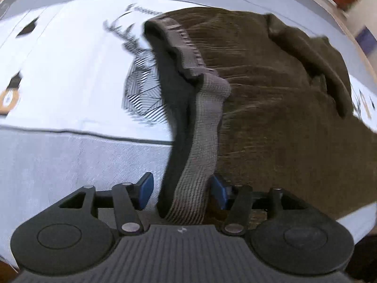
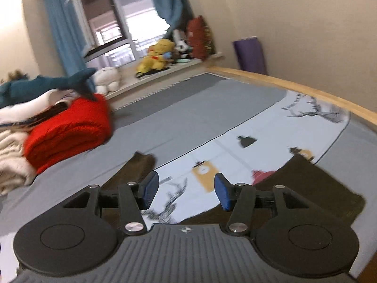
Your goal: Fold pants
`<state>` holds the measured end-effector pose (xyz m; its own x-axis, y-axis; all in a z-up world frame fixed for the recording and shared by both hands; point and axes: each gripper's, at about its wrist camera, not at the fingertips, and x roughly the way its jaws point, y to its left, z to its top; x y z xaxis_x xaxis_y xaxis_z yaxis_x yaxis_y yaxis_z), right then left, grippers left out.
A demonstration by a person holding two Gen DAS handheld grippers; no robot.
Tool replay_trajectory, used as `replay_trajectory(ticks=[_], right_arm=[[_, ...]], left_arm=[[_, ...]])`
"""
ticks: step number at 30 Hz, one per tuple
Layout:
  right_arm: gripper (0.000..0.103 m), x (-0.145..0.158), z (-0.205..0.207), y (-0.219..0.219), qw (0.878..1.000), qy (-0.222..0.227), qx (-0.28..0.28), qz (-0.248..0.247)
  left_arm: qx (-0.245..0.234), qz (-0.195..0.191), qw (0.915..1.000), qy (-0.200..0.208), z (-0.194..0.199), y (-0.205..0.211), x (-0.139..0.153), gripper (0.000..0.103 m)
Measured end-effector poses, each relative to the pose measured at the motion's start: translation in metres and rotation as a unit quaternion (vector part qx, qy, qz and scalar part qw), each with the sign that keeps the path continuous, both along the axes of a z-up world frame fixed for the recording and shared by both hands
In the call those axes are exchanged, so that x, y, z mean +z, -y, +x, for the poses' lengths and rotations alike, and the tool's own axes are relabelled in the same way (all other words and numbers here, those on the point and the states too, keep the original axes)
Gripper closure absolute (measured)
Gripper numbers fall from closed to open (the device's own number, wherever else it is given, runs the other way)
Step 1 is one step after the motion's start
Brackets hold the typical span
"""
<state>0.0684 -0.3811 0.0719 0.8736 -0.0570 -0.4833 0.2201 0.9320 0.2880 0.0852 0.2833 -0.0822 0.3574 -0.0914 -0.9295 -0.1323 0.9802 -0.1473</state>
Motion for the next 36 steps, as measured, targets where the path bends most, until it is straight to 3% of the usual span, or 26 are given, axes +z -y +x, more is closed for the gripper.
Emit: replay_trajectory(ticks=[2,4,8,12,14,15,16,19,23,25,29,32,34,36], right_arm=[[0.049,-0.013,0.009,-0.012,0.999,-0.047,-0.007,0.018],[0.050,-0.016,0.012,-0.019,0.998,-0.039,-0.009,0.053],[0.050,-0.023,0.024,-0.047,0.998,-0.060,0.027,-0.004],[0.050,-0.026,0.022,-0.062,0.996,-0.062,0.051,-0.043],[0.050,-0.026,0.021,-0.063,0.995,-0.065,0.051,-0.047],[0.050,-0.026,0.021,-0.061,0.996,-0.066,0.050,-0.044],[0.050,-0.027,0.021,-0.058,0.996,-0.067,0.050,-0.041],[0.050,-0.029,0.023,-0.055,0.996,-0.074,0.042,-0.032],[0.050,-0.037,0.028,-0.050,0.996,-0.087,0.028,0.002],[0.050,-0.039,0.029,-0.053,0.996,-0.089,0.029,0.004],[0.050,-0.039,0.029,-0.066,0.994,-0.089,0.053,-0.021],[0.050,-0.037,0.027,-0.074,0.992,-0.089,0.071,-0.045],[0.050,-0.037,0.027,-0.074,0.991,-0.091,0.077,-0.053],[0.050,-0.038,0.028,-0.073,0.991,-0.094,0.077,-0.053]], left_arm=[[-0.018,0.007,0.9998,0.008,0.005,0.008,0.000,0.032],[-0.028,0.020,0.9993,0.010,0.003,0.013,-0.004,0.032],[-0.036,0.030,0.9989,-0.002,0.009,0.020,-0.011,0.036],[-0.065,0.051,0.9965,0.012,0.007,0.027,-0.012,0.058],[-0.061,0.037,0.9973,0.019,0.003,0.020,-0.009,0.068],[-0.052,0.028,0.9980,0.023,0.000,0.015,-0.006,0.078],[-0.044,0.027,0.9984,0.024,-0.003,0.010,-0.004,0.079],[-0.029,0.021,0.9990,0.026,-0.016,-0.001,0.001,0.081],[-0.025,0.052,0.9981,0.020,-0.031,-0.005,0.005,0.082],[-0.017,0.046,0.9987,0.011,-0.036,-0.010,0.006,0.081],[0.005,0.043,0.9990,0.005,-0.036,-0.014,0.012,0.066],[0.013,0.078,0.9938,0.078,-0.038,-0.007,0.038,0.061],[0.010,0.057,0.9904,0.126,-0.039,-0.002,0.053,0.061],[-0.020,0.041,0.9886,0.144,-0.034,0.012,0.059,0.061]])
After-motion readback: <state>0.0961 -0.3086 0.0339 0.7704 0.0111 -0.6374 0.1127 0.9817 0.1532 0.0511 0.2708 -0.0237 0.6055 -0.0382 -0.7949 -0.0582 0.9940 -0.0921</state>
